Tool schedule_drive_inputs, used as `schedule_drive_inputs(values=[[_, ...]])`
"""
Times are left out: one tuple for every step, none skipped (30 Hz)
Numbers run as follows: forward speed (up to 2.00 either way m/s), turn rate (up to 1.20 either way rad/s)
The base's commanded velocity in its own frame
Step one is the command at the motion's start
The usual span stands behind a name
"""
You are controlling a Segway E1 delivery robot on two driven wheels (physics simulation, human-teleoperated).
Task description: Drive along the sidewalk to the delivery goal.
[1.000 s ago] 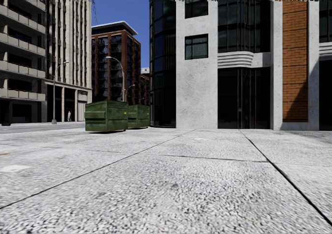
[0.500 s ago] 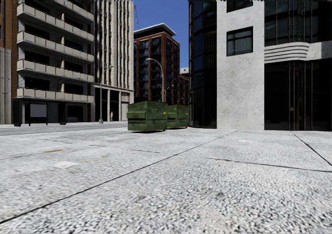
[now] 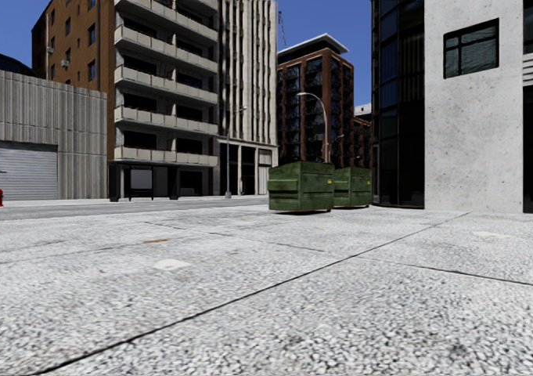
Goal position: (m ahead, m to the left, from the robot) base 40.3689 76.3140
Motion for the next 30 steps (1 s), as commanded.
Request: schedule_drive_inputs(values=[[0.73, 0.54], [0.74, 0.54], [0.74, 0.54], [0.74, 0.54], [0.74, 0.54], [0.74, 0.54], [0.74, 0.54], [0.74, 0.54], [0.74, 0.54], [0.74, 0.54], [0.74, 0.54], [0.74, 0.54], [0.78, 0.54], [0.79, 0.54], [0.81, 0.54], [0.81, 0.54], [0.82, 0.54], [0.86, 0.54], [0.93, 0.54], [0.93, 0.54], [1.02, 0.54], [1.05, 0.54], [1.05, 0.54], [1.06, 0.54], [1.06, 0.54], [1.06, 0.54], [1.06, 0.54], [1.06, 0.54], [1.06, 0.54], [1.06, 0.54]])
